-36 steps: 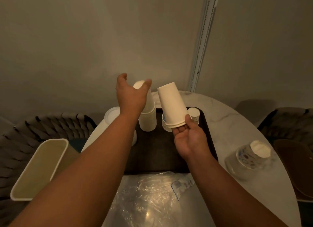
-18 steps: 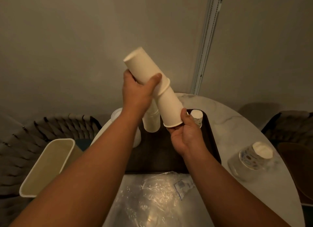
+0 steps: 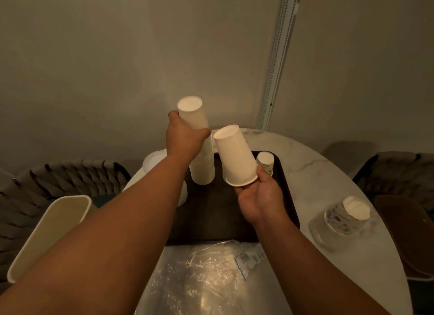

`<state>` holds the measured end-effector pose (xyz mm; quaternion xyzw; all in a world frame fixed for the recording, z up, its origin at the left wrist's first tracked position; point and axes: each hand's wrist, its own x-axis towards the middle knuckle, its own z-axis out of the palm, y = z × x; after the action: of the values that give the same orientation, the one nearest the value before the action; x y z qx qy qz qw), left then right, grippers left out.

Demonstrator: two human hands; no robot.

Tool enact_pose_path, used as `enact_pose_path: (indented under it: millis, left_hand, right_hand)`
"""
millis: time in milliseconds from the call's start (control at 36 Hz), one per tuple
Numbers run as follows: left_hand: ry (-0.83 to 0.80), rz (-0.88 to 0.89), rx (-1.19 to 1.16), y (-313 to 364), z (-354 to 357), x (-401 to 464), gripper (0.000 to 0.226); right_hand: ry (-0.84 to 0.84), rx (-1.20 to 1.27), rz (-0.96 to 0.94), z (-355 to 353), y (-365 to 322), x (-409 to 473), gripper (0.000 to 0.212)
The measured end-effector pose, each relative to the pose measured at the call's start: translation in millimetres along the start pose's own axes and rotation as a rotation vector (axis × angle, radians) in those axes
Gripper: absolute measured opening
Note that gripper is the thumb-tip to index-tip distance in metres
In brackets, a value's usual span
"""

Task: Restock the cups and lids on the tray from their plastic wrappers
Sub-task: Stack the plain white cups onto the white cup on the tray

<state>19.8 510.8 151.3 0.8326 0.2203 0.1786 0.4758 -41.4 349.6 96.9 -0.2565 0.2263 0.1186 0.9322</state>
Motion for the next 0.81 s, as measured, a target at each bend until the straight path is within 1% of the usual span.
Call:
enact_pose_path:
  millis: [83, 222, 417, 472, 500, 583, 639, 694, 750, 778, 806]
  left_hand:
    - [-0.013, -0.075, 0.023, -11.5, 8.7, -0.9, 0.077]
    - [-0.077, -0.136, 0.079, -26.4, 20.8, -1.1, 0.079]
    - [-0.118, -0.201, 0.033, -23.6, 22.7, -3.6, 0.085]
    - [-0.053, -0.193, -0.035, -13.0, 16.6, -8.4, 0.082]
    - [0.021, -0.172, -0.076, -6.7, 12.1, -12.9, 0.077]
    - [0.265, -0.014, -0.218, 7.6, -1.9, -33.9, 0.053]
    - [0.311, 0.108, -0.297, 13.0, -8.0, -48.2, 0.046]
    - [0.234, 0.17, -0.314, 15.6, -9.9, -57.7, 0.057]
    - [0.097, 0.177, -0.316, 19.4, -11.1, -63.7, 0.077]
    - [0.034, 0.177, -0.309, 21.1, -11.9, -64.2, 0.081]
    - [-0.008, 0.186, -0.298, 23.4, -13.0, -63.0, 0.079]
  right_hand:
    - [0.001, -0.004, 0.001, -3.8, 0.1, 0.2, 0.017]
    - [0.01, -0.001, 0.007, -4.1, 0.2, -3.4, 0.017]
    - [-0.014, 0.02, 0.006, -0.8, -4.7, -7.4, 0.019]
    - [-0.023, 0.035, 0.005, 2.5, -6.9, -7.8, 0.018]
    - [-0.027, 0.04, 0.006, 5.1, -8.1, -7.9, 0.018]
    - [-0.049, 0.056, 0.015, 15.0, -9.6, -7.1, 0.016]
    - [-0.074, 0.045, 0.018, 23.8, -8.9, -5.9, 0.018]
    - [-0.094, 0.039, 0.027, 33.0, -6.0, -3.6, 0.025]
    - [-0.125, 0.028, 0.055, 42.6, -0.7, -0.5, 0.035]
    - [-0.143, 0.018, 0.069, 48.2, 2.4, 0.0, 0.039]
    - [-0.158, 0.013, 0.074, 54.3, 4.9, 0.3, 0.041]
